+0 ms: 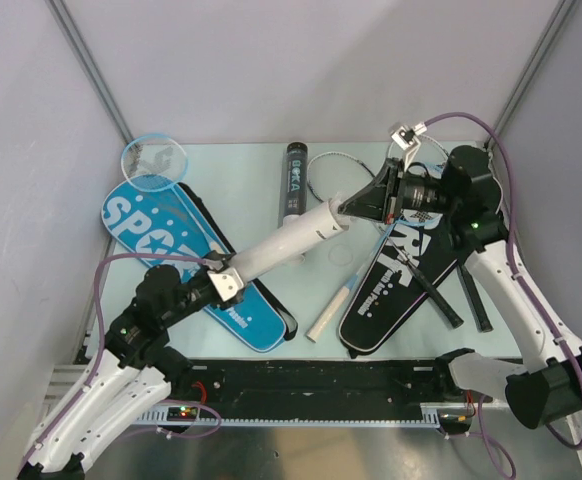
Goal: Pack up the badminton gear
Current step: Place the shuttlecock at the shuttle tube.
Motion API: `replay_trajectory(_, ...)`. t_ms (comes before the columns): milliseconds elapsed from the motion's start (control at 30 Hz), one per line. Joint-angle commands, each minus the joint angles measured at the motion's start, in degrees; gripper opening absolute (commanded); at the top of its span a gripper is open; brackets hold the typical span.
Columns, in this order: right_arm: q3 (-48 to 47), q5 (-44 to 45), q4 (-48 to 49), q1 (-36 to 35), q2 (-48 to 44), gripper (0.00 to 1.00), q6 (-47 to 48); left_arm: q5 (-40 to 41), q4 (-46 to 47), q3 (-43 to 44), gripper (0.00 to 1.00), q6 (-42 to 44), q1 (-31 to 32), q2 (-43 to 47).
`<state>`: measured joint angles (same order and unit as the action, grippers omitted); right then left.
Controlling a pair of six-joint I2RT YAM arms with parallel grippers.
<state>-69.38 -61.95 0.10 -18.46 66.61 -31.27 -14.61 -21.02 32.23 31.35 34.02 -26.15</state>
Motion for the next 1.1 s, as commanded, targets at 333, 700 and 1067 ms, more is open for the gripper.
replay_trajectory(333,0.75,2.17,-11.97,2.79,-7.56,0.00,6.23,-6.96,4.17,0.46,0.23,2.12,0.20,0.55)
replay_trajectory(700,4.19,2.63,-3.92,-3.32,-4.12,0.00,2.13,-9.19,4.91,1.63,0.23,1.81,0.25,-0.20)
replay_trajectory(1067,5.84,5.82,-1.96,-6.74,-1.24,0.04,0.99,-7.49,5.40,1.23,0.22,1.86,0.22,-0.42)
